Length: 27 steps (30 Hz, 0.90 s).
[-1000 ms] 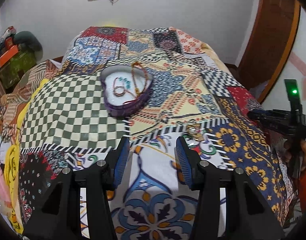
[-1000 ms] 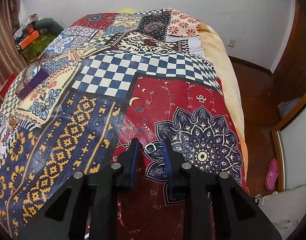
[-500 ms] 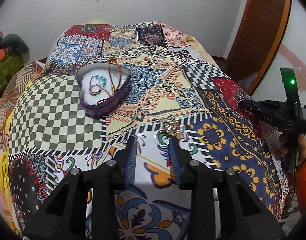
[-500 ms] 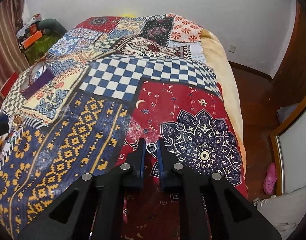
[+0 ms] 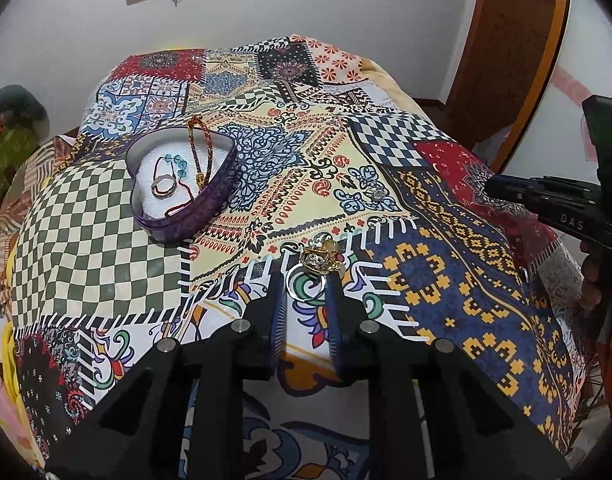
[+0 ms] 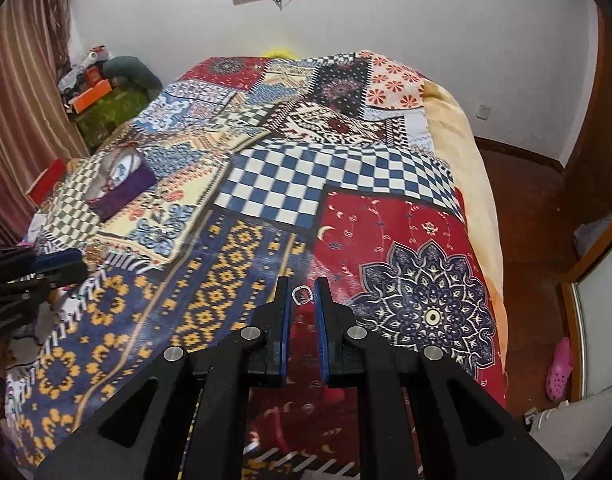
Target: Organize jewelry
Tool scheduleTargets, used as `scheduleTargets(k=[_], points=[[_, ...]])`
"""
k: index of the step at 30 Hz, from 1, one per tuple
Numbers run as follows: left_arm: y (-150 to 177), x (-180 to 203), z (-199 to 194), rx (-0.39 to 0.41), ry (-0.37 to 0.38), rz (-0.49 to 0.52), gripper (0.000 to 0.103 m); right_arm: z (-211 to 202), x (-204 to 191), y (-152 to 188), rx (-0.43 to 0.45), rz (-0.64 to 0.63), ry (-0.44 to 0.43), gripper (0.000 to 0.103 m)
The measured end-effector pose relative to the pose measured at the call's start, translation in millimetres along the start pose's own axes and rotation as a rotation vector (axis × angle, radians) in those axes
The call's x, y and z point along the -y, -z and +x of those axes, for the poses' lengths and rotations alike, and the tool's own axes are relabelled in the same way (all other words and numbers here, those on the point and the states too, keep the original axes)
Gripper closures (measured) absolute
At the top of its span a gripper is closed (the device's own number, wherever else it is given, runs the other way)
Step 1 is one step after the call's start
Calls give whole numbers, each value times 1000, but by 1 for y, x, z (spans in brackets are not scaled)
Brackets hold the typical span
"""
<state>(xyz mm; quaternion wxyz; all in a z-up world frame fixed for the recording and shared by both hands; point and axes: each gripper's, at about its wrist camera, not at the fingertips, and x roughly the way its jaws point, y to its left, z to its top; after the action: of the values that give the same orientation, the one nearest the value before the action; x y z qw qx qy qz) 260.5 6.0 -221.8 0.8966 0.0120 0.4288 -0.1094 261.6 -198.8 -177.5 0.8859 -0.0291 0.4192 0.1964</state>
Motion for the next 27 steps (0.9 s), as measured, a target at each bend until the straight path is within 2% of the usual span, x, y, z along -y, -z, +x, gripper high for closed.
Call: scheduleTargets(k=[6, 17, 27], points=[[4, 1, -14, 21, -5, -21, 85, -12, -14, -1, 21, -13, -28, 93], [9, 0, -62, 92, -31, -32, 85, -35, -45, -5, 63, -31, -82, 93], [11, -18, -90, 146, -60, -75, 85, -48, -83, -19, 107, -62, -140, 93]])
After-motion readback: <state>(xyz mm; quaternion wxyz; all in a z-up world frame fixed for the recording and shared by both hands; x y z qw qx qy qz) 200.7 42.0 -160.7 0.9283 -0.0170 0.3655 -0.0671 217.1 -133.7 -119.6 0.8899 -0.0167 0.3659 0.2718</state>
